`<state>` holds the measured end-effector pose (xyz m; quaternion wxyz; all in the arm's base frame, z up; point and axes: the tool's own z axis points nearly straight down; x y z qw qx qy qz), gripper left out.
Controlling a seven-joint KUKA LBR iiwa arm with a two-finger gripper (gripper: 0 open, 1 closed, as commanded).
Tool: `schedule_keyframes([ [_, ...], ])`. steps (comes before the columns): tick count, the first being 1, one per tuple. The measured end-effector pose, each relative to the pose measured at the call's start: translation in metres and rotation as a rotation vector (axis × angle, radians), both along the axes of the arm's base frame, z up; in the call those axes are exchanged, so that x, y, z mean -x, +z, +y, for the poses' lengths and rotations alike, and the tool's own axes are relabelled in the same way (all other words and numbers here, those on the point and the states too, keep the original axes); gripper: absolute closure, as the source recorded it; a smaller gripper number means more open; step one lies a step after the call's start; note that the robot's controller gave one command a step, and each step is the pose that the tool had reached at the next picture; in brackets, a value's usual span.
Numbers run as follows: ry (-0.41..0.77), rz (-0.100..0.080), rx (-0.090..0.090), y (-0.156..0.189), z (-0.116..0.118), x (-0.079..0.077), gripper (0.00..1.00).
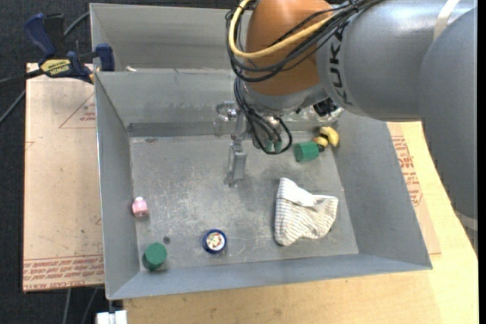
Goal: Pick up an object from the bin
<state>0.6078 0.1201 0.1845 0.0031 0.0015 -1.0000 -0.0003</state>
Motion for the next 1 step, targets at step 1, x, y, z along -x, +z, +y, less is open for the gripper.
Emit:
schedule_keyframes([
  [1, -0.003, -0.008, -0.001, 0.0050, -0.0008, -0.0017, 0.00],
])
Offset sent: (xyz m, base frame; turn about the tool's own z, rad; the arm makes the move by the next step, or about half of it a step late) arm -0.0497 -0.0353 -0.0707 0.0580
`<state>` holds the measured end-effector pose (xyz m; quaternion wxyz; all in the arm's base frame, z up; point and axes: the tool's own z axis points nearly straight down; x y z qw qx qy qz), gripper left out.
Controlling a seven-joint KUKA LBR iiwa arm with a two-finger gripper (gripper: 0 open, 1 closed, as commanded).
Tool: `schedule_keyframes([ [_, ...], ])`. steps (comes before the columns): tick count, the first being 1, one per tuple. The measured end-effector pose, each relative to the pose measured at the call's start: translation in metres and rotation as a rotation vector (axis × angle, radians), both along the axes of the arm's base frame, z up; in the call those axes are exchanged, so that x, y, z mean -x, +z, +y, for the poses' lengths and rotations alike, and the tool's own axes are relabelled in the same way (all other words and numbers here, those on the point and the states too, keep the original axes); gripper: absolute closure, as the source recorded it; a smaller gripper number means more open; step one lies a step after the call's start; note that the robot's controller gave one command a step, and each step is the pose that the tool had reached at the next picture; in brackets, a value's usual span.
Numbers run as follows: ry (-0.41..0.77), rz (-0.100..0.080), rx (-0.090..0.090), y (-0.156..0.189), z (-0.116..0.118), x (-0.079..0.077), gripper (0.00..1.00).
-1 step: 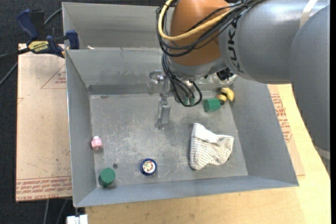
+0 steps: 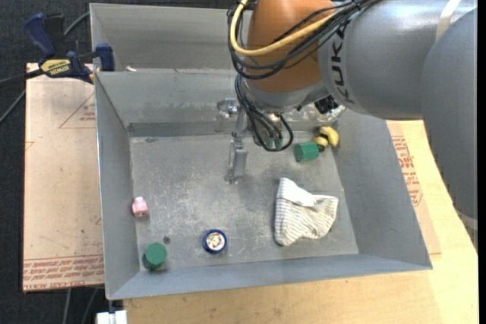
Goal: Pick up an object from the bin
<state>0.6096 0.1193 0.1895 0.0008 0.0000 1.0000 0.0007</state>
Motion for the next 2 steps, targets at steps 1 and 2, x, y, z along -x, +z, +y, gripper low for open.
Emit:
schedule_keyframes([
  [1, -0.056, 0.016, 0.001, -0.080, -0.035, 0.054, 0.00],
  [2, 0.016, -0.001, -0.001, -0.122, -0.058, 0.028, 0.00],
])
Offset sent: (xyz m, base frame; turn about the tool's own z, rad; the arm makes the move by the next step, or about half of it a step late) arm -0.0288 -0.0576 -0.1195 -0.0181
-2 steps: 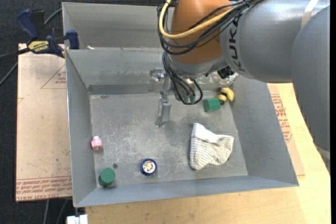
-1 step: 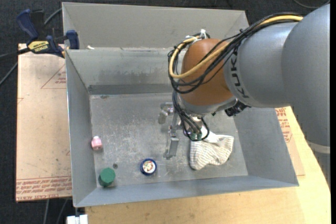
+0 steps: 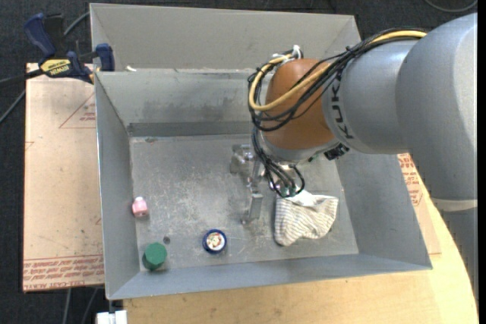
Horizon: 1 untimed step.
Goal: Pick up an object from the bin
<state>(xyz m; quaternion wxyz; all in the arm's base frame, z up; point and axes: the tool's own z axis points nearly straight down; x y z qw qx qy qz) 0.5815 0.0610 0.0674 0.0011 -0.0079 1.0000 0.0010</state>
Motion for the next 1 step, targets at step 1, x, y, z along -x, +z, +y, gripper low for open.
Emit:
schedule_keyframes([
  [1, 0.143, 0.010, 0.000, 0.0028, 0.0444, 0.0674, 0.00],
])
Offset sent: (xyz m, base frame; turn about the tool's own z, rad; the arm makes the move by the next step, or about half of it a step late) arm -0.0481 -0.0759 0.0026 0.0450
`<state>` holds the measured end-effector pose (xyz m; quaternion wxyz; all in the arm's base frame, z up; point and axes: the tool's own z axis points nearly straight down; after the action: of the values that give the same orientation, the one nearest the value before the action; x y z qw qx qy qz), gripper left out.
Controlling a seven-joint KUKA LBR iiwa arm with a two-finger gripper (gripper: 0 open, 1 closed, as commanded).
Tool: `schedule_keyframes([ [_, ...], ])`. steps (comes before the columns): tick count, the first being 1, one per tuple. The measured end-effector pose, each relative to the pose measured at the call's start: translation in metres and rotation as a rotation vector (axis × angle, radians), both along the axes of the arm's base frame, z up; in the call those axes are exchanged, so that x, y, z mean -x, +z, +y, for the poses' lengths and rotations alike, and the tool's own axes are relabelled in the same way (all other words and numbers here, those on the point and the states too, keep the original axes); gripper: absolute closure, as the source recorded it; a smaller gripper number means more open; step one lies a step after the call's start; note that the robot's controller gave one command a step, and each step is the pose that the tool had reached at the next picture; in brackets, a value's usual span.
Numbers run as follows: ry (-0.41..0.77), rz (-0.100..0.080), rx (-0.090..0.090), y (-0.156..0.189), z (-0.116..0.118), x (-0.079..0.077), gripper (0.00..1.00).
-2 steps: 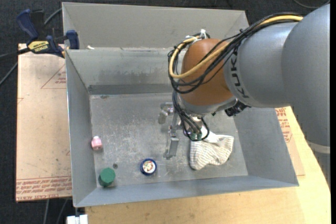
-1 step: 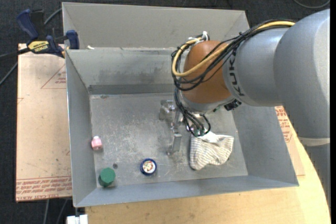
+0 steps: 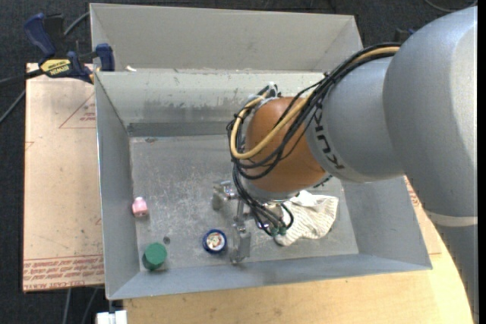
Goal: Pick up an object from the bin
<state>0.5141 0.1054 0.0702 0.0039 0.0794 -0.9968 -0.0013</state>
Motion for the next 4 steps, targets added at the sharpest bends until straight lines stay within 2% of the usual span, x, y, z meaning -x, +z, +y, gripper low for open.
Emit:
schedule_keyframes([
  [1, -0.099, -0.007, -0.002, 0.000, -0.070, -0.008, 0.00],
  [2, -0.064, -0.005, 0.001, 0.000, -0.114, -0.006, 0.00],
  [3, 0.039, -0.008, -0.003, 0.001, -0.140, 0.010, 0.00],
  [4, -0.119, -0.008, 0.001, 0.000, -0.182, 0.002, 0.00],
])
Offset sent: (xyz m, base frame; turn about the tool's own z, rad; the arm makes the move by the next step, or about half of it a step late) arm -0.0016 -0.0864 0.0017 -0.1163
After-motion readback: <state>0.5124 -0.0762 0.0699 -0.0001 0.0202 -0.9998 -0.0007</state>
